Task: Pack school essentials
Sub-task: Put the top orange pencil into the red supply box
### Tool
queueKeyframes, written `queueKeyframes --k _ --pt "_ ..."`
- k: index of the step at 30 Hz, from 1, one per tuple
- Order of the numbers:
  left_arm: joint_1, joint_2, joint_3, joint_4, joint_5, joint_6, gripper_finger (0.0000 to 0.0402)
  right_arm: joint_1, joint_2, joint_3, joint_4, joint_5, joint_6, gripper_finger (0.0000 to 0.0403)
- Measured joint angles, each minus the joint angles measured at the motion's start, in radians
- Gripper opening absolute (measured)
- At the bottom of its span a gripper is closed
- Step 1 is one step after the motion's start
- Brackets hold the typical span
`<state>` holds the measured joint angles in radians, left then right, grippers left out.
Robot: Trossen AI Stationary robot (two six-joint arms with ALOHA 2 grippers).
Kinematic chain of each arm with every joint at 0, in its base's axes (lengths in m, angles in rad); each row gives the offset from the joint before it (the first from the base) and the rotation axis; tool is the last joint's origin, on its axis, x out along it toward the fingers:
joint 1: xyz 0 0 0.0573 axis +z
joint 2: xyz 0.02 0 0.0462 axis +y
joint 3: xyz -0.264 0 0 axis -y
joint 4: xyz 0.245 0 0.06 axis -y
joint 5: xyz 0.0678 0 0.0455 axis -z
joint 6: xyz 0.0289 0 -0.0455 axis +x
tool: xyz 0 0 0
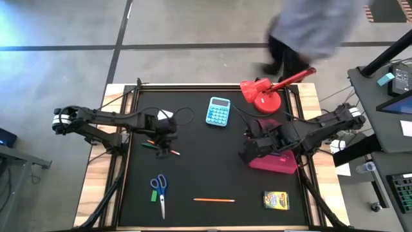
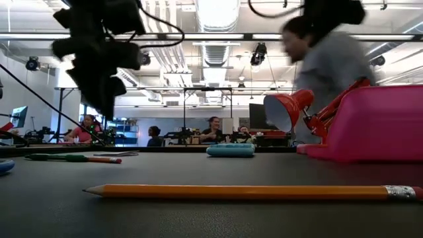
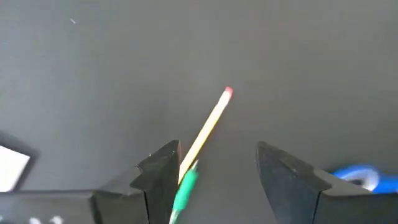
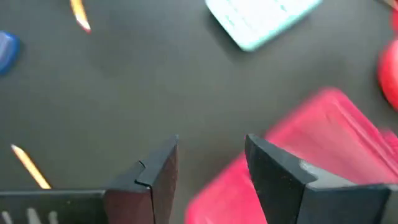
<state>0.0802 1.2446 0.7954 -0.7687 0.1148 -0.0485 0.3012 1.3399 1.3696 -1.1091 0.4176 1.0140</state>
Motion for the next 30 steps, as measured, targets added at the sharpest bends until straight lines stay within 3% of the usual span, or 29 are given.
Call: queueKeyframes --k 6,12,20,24,30 --pt "-0.027 0.034 -0.047 0.020 -0.050 0.139 0.0193 0.000 0.055 0.014 0.140 0.029 -0.100 0.0176" --pt "-0.041 0.118 -0.065 0.138 -0.071 0.141 0.0193 0.000 0.104 0.014 0.146 0.029 -0.107 0.0176" --pt "-0.087 0.232 -0.061 0.162 -0.075 0.186 0.0193 0.000 0.139 0.014 0.142 0.027 -0.107 0.0176" --pt "-0.122 0.274 -0.054 0.166 -0.154 0.227 0.0193 0.000 0.146 0.014 0.143 0.027 -0.106 0.0176" --pt "-0.129 0.303 -0.061 0.191 -0.152 0.242 0.0148 0.000 0.149 0.014 0.148 0.027 -0.106 0.0176"
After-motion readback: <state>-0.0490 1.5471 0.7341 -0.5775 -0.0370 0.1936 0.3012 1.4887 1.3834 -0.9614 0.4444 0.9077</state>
